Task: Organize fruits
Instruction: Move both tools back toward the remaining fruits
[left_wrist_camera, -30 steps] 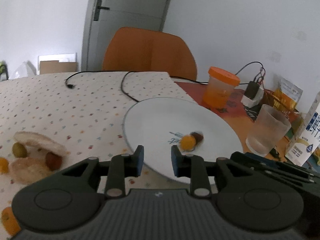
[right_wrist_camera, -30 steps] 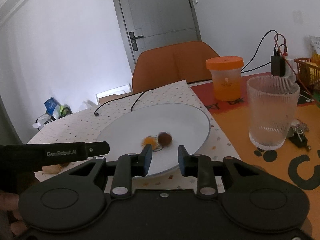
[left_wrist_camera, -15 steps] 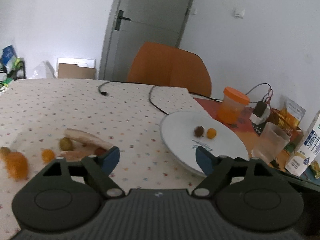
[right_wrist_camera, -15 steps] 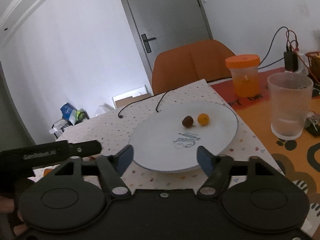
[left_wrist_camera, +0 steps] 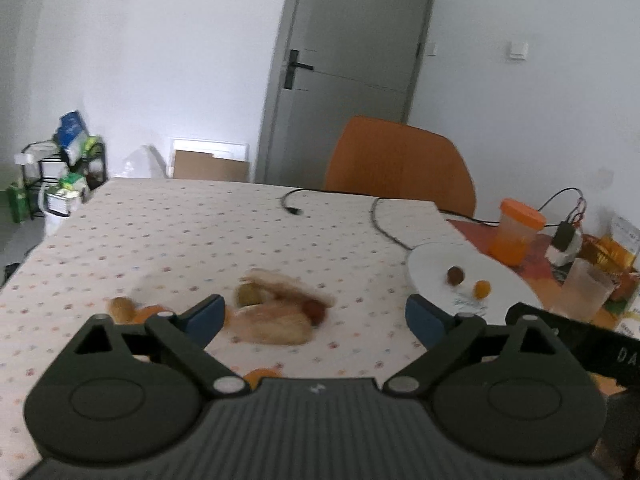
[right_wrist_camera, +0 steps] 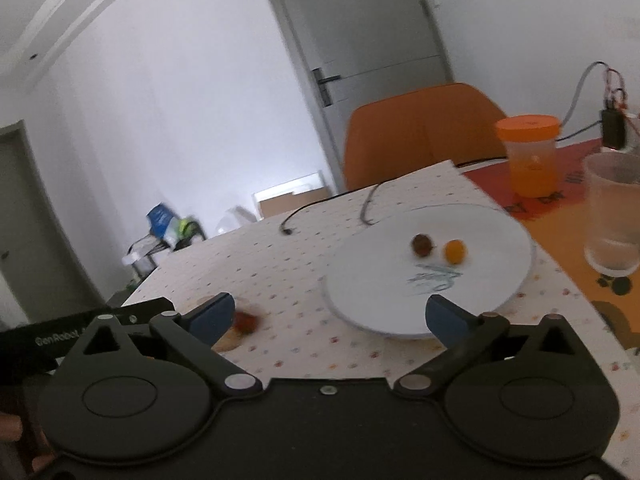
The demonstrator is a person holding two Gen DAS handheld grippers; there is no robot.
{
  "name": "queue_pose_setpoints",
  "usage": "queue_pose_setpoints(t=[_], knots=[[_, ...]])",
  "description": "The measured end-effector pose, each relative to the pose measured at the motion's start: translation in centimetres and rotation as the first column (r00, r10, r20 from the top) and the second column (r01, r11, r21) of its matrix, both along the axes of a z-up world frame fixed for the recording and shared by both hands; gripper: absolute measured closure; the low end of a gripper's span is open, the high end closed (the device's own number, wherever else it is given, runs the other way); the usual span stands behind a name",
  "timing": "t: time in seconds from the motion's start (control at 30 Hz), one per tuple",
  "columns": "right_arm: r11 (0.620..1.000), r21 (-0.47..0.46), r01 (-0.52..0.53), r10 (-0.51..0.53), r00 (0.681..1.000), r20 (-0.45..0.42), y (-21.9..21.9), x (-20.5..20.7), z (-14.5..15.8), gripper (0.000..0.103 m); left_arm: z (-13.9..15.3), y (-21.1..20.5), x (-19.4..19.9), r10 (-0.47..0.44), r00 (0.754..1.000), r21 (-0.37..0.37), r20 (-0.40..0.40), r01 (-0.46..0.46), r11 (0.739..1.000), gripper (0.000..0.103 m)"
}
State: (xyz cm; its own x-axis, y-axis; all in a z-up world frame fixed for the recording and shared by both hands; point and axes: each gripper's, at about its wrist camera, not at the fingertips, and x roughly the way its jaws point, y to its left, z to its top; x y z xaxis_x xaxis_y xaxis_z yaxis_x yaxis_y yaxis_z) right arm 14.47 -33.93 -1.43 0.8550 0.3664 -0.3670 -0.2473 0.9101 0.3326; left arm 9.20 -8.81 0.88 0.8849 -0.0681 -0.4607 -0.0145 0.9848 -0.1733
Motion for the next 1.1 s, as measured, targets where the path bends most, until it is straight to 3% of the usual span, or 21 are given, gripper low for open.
queue_pose_setpoints(t=[0.23,0.6,1.1], knots=[[0.993,-0.046,-0.108,0.11,0.993,0.032,3.4,-1.3,0.8,0.0,0.2,2.8,-1.9,0.048,0.999,0.009,0.006,-0.048,0.999,0.005],[0.988,-0.08,-0.133,0.135,0.99,0.029,6.3,-2.2,1.0,0.0,1.0,7.2,-4.8,0.106,0.993,0.037,0.042,-0.107,0.994,0.002],[0.951,-0.145,-0.273,0.272,0.962,-0.025,11.4,-2.0,0.2,0.004,-1.5,12.6,-4.9,0.178,0.984,0.008,-0.007,-0.178,0.984,0.001]])
